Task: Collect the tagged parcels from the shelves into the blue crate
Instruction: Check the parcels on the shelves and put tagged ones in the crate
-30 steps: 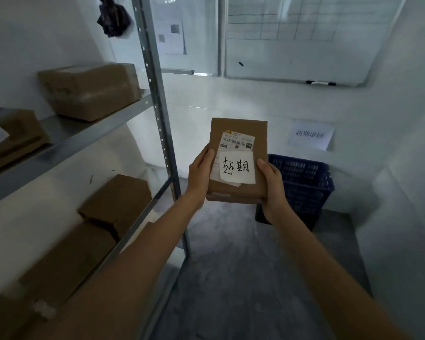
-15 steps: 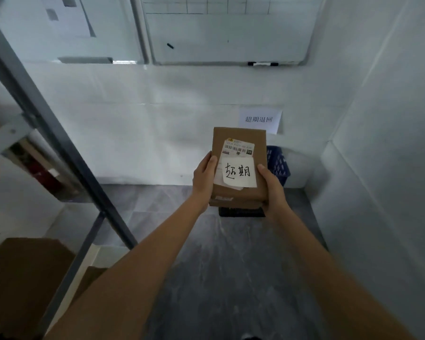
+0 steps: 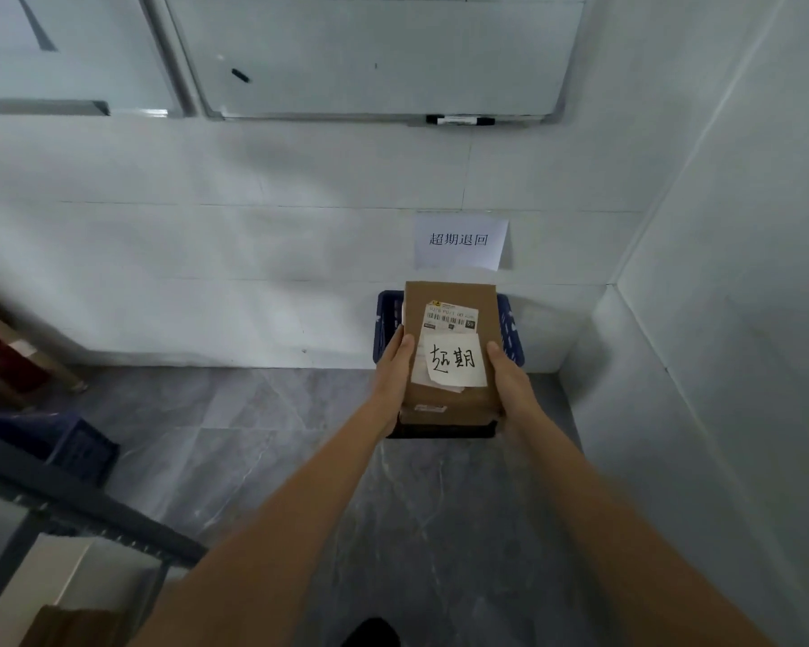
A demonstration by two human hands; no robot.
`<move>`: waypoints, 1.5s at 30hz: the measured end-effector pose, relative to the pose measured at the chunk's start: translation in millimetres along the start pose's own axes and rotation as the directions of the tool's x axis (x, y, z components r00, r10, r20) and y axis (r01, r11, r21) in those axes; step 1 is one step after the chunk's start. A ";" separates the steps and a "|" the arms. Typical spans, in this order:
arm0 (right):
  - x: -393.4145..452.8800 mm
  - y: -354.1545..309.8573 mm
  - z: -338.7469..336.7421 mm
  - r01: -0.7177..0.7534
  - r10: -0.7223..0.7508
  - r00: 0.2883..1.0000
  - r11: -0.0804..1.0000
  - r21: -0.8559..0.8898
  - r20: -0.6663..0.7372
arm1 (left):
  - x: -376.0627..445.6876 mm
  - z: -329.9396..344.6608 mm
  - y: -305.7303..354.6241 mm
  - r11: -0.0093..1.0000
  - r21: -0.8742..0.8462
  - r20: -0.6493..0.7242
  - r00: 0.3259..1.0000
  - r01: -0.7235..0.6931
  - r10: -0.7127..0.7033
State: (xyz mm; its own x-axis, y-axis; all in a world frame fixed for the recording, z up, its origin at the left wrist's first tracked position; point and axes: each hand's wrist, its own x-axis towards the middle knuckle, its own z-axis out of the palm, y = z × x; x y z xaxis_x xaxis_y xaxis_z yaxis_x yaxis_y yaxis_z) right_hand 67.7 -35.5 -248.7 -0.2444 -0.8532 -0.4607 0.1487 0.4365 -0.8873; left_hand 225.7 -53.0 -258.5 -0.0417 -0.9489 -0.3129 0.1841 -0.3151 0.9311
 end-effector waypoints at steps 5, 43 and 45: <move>68.2 -23.9 6.7 -0.020 0.021 1.000 0.998 -0.064 0.020 | 74.4 11.3 1.1 0.999 0.007 -0.019 0.999 0.039 -0.039; 522.2 13.6 74.9 -0.329 0.349 0.931 0.929 -0.171 0.103 | 512.9 10.5 -77.3 0.833 0.097 -0.222 0.828 0.544 -0.515; 540.6 32.9 80.5 -0.336 0.356 0.929 0.925 -0.178 0.098 | 530.6 0.3 -97.6 0.810 0.128 -0.195 0.815 0.573 -0.545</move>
State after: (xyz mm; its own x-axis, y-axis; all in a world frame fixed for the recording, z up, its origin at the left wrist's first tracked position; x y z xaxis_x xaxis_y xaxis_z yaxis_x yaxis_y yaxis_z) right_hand 17.6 -505.4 -525.3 -0.0805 -0.6652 -0.7423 0.0496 0.7412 -0.6695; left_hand 185.3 -525.7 -515.3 0.0569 -0.5980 -0.7995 -0.0008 -0.8008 0.5989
